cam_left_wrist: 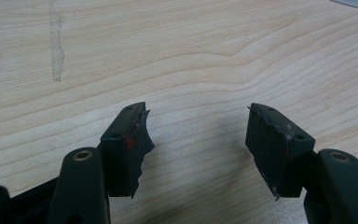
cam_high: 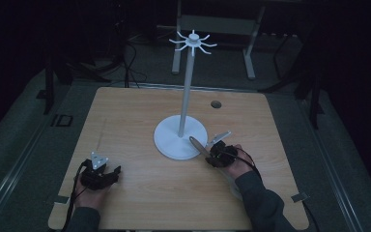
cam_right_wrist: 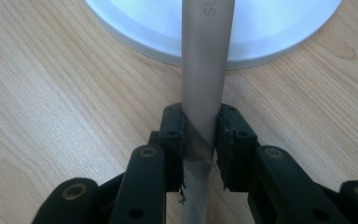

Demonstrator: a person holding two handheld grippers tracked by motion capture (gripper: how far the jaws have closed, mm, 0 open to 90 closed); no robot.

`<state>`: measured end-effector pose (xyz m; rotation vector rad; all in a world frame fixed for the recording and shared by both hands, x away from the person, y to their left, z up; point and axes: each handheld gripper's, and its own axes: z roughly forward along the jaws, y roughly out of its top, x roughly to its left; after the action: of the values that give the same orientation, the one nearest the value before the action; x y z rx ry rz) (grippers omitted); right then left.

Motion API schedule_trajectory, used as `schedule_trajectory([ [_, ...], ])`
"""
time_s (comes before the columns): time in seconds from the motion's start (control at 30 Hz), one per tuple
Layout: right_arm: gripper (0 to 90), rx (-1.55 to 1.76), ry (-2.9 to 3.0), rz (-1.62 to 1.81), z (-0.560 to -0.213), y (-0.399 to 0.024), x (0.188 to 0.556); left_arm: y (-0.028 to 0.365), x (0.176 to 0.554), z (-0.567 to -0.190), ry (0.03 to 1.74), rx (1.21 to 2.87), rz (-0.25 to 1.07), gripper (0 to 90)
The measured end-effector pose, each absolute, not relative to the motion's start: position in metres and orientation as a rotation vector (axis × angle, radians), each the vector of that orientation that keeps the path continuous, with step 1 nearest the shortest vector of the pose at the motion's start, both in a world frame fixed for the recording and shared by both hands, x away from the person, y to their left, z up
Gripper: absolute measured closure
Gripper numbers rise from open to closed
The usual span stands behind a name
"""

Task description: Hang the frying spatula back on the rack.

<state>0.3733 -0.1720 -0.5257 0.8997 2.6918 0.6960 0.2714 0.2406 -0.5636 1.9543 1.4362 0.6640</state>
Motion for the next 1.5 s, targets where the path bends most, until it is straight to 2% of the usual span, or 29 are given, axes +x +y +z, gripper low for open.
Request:
schedule_trajectory([
  [1.5, 73.7, 0.884, 2.517, 0.929, -0.490, -0.212, 0.341, 0.240, 0.271, -0.564, 1.436, 1.961, 0.665, 39.1],
])
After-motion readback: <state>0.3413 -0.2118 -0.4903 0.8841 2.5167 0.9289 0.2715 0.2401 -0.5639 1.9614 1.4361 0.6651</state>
